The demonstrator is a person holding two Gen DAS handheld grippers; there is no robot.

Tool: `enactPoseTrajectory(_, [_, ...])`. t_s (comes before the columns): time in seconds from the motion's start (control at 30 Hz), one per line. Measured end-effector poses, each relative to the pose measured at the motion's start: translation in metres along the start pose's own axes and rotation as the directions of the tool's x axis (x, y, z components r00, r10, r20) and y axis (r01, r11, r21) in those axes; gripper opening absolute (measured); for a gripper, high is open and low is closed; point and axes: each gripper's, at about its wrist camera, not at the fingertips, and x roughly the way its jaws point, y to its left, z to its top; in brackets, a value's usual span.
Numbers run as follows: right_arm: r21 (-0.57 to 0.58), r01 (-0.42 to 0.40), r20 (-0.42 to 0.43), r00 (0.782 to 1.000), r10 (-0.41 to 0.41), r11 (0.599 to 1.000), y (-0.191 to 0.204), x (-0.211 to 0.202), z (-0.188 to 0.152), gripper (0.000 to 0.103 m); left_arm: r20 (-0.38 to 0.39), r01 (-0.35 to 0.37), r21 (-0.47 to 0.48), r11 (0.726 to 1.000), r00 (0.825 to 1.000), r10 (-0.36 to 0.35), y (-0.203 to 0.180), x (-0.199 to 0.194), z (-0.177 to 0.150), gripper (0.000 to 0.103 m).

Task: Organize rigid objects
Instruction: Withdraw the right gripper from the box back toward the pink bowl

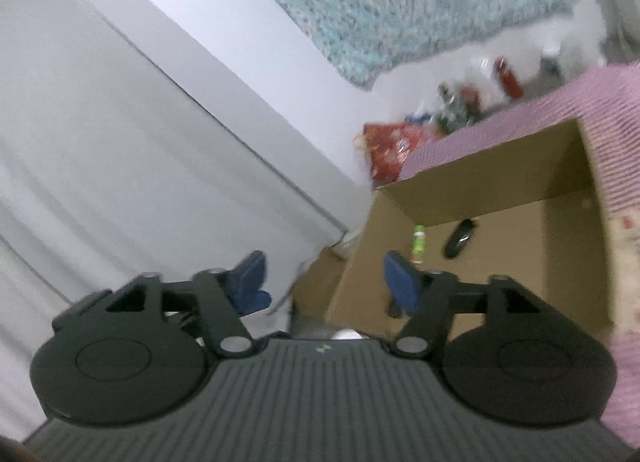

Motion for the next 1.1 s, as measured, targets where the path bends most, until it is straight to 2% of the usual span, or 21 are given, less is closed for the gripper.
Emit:
enactPoseTrajectory(0.07, [-0.076, 0.081, 0.043, 0.996, -0.078, 0.994, 0.009, -0.022, -0.022, 0.091, -0.015, 0.011, -0.005, 1.000, 1.000, -0.011, -0.003, 0.000, -0.018, 0.100])
enactPoseTrajectory(0.17, [-0.179, 0.219, 0.086, 0.975, -0.207, 0.959, 0.016, -0.041, -0.057, 0.102, -0.013, 0.021, -0.027, 0.999, 1.000, -0.022, -0.006, 0.003, -0.047, 0.103])
enactPoseTrajectory(0.33, [-0.248, 0.412, 0.096, 0.911, -0.401, 0.877, 0.015, -0.047, -0.107, 0.102, -0.064, 0.056, -0.091, 0.994, 0.996, -0.062, -0.005, 0.016, -0.081, 0.103])
enactPoseTrajectory(0.4, [-0.273, 0.498, 0.125, 0.867, -0.483, 0.823, 0.016, -0.046, -0.122, 0.102, -0.081, 0.043, -0.094, 0.995, 0.995, -0.051, -0.007, 0.021, -0.090, 0.103])
enactPoseTrajectory(0.47, [-0.309, 0.613, 0.207, 0.790, -0.577, 0.728, 0.021, -0.043, -0.136, 0.102, -0.091, 0.039, -0.085, 0.996, 0.995, -0.047, -0.009, 0.025, -0.099, 0.103])
enactPoseTrajectory(0.53, [-0.361, 0.684, 0.279, 0.728, -0.626, 0.634, 0.022, -0.037, -0.145, 0.102, -0.100, 0.067, -0.087, 0.994, 0.992, -0.076, -0.008, 0.029, -0.106, 0.103])
enactPoseTrajectory(0.6, [-0.407, 0.709, 0.307, 0.699, -0.646, 0.575, 0.021, -0.036, -0.150, 0.102, -0.101, 0.100, -0.106, 0.989, 0.989, -0.111, -0.007, 0.032, -0.111, 0.103])
enactPoseTrajectory(0.63, [-0.423, 0.709, 0.306, 0.697, -0.648, 0.564, 0.019, -0.035, -0.153, 0.102, -0.096, 0.107, -0.113, 0.988, 0.988, -0.118, -0.008, 0.033, -0.114, 0.103])
enactPoseTrajectory(0.7, [-0.443, 0.684, 0.282, 0.720, -0.634, 0.579, 0.017, -0.033, -0.156, 0.102, -0.077, 0.100, -0.109, 0.989, 0.991, -0.109, -0.008, 0.034, -0.121, 0.103])
enactPoseTrajectory(0.8, [-0.437, 0.600, 0.225, 0.794, -0.565, 0.669, 0.010, -0.022, -0.154, 0.102, -0.080, 0.027, -0.060, 0.998, 0.996, -0.032, -0.015, 0.041, -0.128, 0.103])
enactPoseTrajectory(0.83, [-0.419, 0.563, 0.201, 0.823, -0.532, 0.713, 0.007, -0.020, -0.153, 0.102, -0.087, 0.004, -0.039, 0.999, 0.996, -0.007, -0.019, 0.045, -0.129, 0.103])
enactPoseTrajectory(0.9, [-0.388, 0.498, 0.159, 0.865, -0.476, 0.776, 0.000, -0.012, -0.155, 0.102, -0.104, -0.038, 0.007, 0.999, 0.994, 0.039, -0.025, 0.051, -0.132, 0.103])
enactPoseTrajectory(0.97, [-0.355, 0.457, 0.107, 0.887, -0.450, 0.815, -0.007, -0.001, -0.158, 0.102, -0.119, -0.060, 0.039, 0.997, 0.991, 0.065, -0.030, 0.058, -0.136, 0.103])
enactPoseTrajectory(1.1, [-0.293, 0.414, 0.021, 0.904, -0.427, 0.862, -0.016, 0.027, -0.170, 0.101, -0.126, -0.049, 0.053, 0.997, 0.991, 0.055, -0.036, 0.067, -0.139, 0.101])
